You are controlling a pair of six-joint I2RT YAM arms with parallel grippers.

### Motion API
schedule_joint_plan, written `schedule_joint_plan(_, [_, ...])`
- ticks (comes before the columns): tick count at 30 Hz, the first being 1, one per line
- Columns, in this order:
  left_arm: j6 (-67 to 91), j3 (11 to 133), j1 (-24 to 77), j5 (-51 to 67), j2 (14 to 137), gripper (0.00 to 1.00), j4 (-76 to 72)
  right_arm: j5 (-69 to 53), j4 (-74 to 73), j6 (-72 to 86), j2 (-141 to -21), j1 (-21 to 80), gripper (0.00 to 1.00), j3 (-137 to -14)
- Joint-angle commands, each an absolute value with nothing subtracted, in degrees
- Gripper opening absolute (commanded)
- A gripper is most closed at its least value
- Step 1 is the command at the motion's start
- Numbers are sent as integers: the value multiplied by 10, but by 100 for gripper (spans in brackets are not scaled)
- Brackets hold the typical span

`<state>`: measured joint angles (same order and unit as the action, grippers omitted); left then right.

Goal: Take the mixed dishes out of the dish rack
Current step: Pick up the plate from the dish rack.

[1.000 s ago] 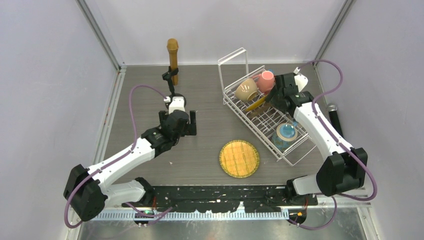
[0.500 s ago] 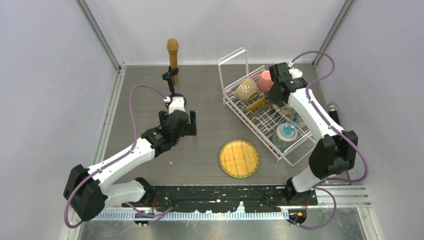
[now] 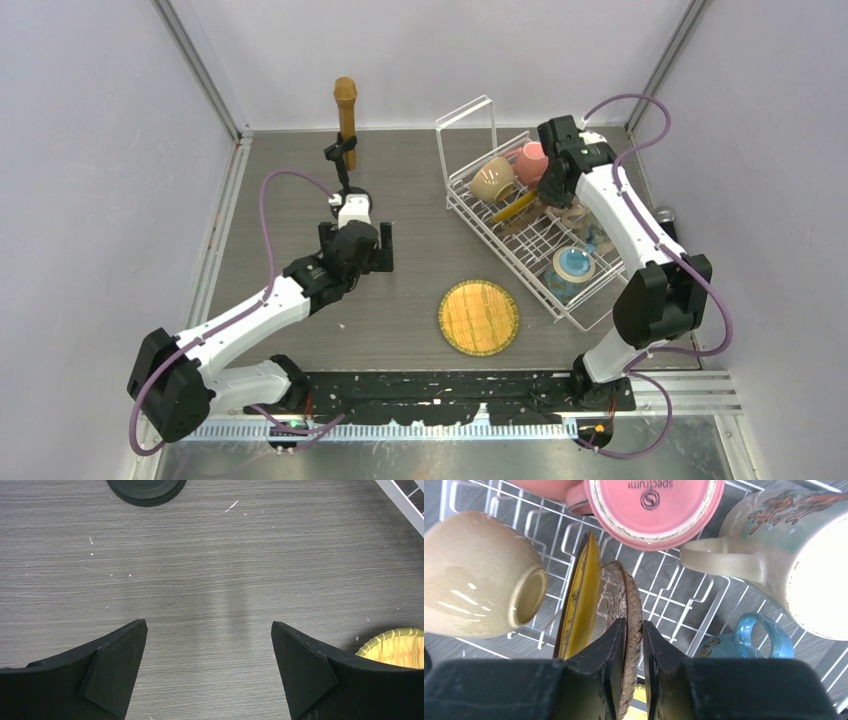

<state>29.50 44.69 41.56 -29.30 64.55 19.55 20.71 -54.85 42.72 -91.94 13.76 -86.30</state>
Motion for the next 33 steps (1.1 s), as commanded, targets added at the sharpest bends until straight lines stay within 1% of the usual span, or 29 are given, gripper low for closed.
schedule_joint_plan(1, [291,447,415,-296,644,100,170,225,-584,415,-919,139,17,-926])
schedule_joint_plan(4, [292,446,415,-295,645,100,168,228,-589,414,-915,139,10,-941])
schedule_joint_plan(10, [292,450,415,-294,651,100,172,232,-598,407,-906,139,9,-962])
schedule_joint_plan(13, [292,449,415,-294,651,100,171,243,-608,404,-895,139,6,-966])
schedule_joint_plan(21, [290,449,415,-293,651,100,173,271,-642,374,-862,139,0,-963])
schedule_joint_plan(25, [294,449,415,-293,649,100,170,271,-644,353,-829,139,0,-944])
schedule_joint_plan(29, [297,451,415,-286,649,100,169,265,-621,325,-788,138,1,-913])
schedule_joint_plan(32, [302,454,415,-277,649,100,169,232,-552,283,-740,139,0,-857])
schedule_joint_plan(33, [304,455,415,-274,648,100,169,199,-508,271,-728,139,0,-843])
